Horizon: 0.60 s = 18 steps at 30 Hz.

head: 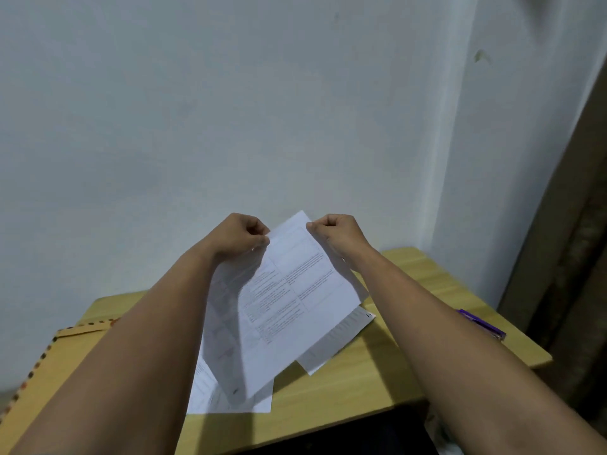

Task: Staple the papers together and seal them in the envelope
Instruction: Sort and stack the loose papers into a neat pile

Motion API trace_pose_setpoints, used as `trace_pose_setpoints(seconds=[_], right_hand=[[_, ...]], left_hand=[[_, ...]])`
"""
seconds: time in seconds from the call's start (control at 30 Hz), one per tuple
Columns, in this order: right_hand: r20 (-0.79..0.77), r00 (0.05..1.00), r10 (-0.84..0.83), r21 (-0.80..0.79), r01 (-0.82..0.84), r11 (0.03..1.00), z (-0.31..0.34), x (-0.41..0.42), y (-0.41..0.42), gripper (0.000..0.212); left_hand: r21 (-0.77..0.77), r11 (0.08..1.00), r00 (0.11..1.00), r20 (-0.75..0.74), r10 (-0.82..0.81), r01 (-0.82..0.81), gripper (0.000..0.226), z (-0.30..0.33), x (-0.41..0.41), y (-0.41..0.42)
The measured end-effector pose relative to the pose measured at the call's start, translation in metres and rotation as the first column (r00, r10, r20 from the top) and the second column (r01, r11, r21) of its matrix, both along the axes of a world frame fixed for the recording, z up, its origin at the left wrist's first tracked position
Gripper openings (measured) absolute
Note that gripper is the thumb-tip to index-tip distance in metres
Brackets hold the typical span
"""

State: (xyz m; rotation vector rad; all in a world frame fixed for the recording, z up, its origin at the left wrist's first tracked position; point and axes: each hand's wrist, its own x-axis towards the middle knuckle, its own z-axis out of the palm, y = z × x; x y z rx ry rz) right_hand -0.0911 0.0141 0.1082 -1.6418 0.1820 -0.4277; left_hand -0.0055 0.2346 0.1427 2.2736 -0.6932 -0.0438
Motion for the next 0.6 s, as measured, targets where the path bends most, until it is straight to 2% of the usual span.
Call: trace_pose_setpoints(seconds=[0.17,0.27,0.33,0.43,0.53,0.6], right_hand=[[-0.021,1.0,0.005,0.107,-0.002,0.994,-0.058,0.009,0.003,0.019],[-0.037,0.998,-0.041,0.181,0.047,0.982,-0.088,0.009,0.006,0.025],[-0.055,0.995,-0.078,0.192,0.087,0.977,-0.102,0.009,0.011,0.028],[-0.067,0.995,-0.079,0.234,0.093,0.968,-0.115,0.008,0.015,0.022],[-0.055,0.996,-0.072,0.266,0.084,0.96,-0.119,0.009,0.015,0.015],[-0.045,0.997,-0.064,0.276,0.074,0.958,-0.119,0.009,0.015,0.014]], left_hand=[[-0.009,1.0,0.998,-0.061,0.001,-0.002,0.005,-0.057,-0.009,-0.001],[-0.031,0.999,0.998,-0.068,0.013,-0.015,0.005,-0.086,-0.013,-0.001],[-0.06,0.998,0.996,-0.081,0.028,-0.033,0.012,-0.1,-0.014,0.0],[-0.066,0.997,0.994,-0.106,0.037,-0.044,0.023,-0.113,-0.014,0.0],[-0.03,0.998,0.996,-0.074,0.048,-0.05,0.009,-0.118,-0.011,-0.001],[-0.037,0.998,0.997,-0.056,0.053,-0.056,0.008,-0.119,-0.009,-0.002]])
